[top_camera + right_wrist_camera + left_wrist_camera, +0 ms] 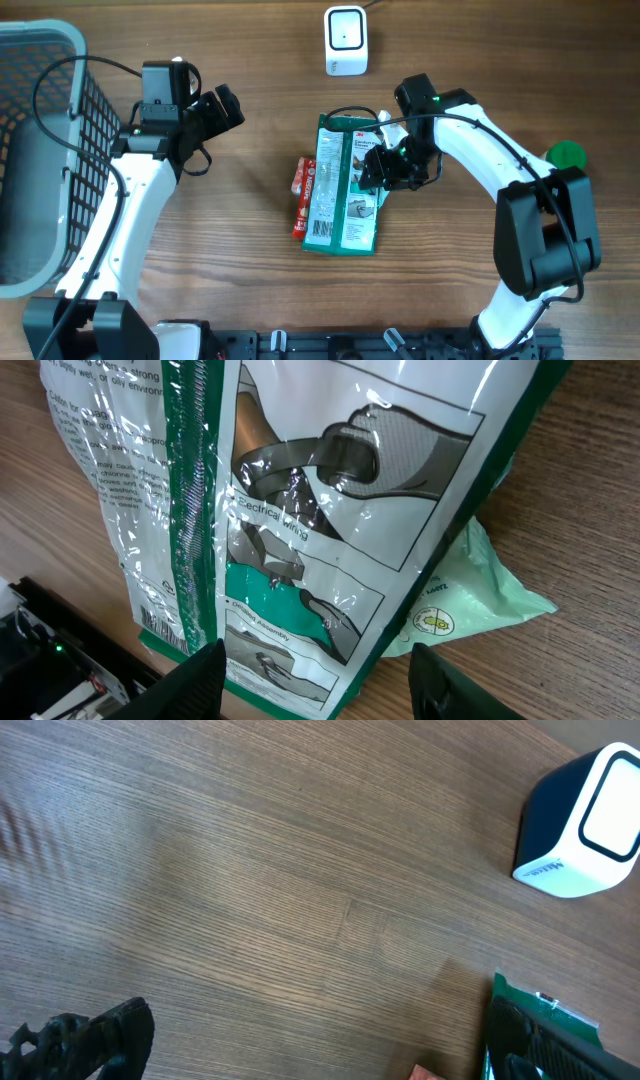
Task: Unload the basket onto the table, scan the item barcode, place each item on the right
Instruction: 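Reach the right gripper back to the green 3M glove bag and grasp it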
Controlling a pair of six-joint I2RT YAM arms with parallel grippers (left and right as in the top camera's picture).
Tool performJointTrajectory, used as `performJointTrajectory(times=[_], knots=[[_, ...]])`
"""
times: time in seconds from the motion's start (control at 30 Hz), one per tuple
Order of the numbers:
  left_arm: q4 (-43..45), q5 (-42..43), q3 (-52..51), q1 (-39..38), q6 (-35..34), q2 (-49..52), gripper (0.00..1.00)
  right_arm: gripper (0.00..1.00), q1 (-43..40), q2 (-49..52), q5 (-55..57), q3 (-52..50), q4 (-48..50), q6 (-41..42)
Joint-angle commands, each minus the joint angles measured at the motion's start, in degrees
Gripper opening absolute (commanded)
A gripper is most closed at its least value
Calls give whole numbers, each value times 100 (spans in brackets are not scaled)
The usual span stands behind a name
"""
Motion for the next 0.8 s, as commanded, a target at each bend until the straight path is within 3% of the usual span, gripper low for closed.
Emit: performJointTrajectory(times=[0.0,0.77], knots=[[15,-57,46,22,11,11,100,59,33,-26,-87,-59,-52,35],[15,-55,46,22,11,11,100,62,33,-26,-46,-61,107,168]])
